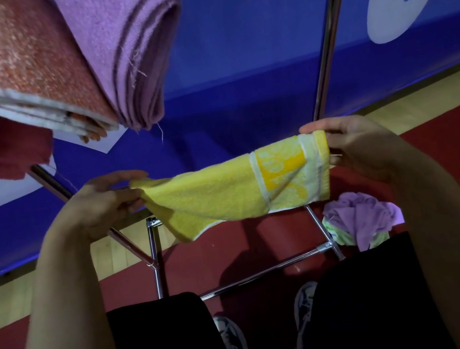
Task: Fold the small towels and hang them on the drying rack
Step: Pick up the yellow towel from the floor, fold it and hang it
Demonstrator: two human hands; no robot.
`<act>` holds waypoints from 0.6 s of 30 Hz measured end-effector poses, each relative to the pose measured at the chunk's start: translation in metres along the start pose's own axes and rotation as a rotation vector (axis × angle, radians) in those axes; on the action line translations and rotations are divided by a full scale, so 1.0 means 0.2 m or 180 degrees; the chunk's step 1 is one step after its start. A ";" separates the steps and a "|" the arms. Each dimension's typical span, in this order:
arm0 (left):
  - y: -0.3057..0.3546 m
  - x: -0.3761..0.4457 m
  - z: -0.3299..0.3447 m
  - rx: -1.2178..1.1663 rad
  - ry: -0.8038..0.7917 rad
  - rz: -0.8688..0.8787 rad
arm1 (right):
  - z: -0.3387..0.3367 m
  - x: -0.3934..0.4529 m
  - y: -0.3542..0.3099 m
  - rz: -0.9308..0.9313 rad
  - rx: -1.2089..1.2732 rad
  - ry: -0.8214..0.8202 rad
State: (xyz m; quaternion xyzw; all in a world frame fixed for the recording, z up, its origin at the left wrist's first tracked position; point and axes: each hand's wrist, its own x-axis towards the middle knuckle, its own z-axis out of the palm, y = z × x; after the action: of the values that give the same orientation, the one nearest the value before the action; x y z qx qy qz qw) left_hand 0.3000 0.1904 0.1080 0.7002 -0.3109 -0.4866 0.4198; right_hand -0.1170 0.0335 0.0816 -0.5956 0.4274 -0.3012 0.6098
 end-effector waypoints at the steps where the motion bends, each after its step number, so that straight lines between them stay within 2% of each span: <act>1: 0.00 0.00 0.00 -0.0023 -0.0038 0.0003 | 0.00 0.00 0.00 -0.0048 -0.0164 0.0010; 6: 0.00 -0.02 -0.02 -0.0337 -0.0222 -0.0060 | 0.03 -0.04 -0.03 -0.0547 -0.1056 0.0301; 10: -0.01 -0.01 -0.02 -0.0410 -0.0165 -0.0165 | 0.06 -0.05 -0.05 -0.0680 -0.1165 0.0392; 13: -0.01 0.00 -0.02 -0.0408 -0.0072 -0.0220 | 0.07 -0.04 -0.05 -0.0374 -0.0583 0.0332; 16: -0.01 0.00 -0.02 -0.0447 0.0047 -0.0192 | 0.11 -0.03 -0.08 0.0440 0.0824 0.0237; 18: 0.00 0.00 -0.01 -0.0462 0.0131 -0.0134 | 0.13 -0.03 -0.09 0.0635 0.0994 0.0258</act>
State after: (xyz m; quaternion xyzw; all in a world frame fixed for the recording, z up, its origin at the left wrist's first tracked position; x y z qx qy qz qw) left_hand 0.3017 0.1911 0.1081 0.6842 -0.2512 -0.5021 0.4655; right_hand -0.0943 0.0491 0.0981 -0.4358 0.4566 -0.3257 0.7039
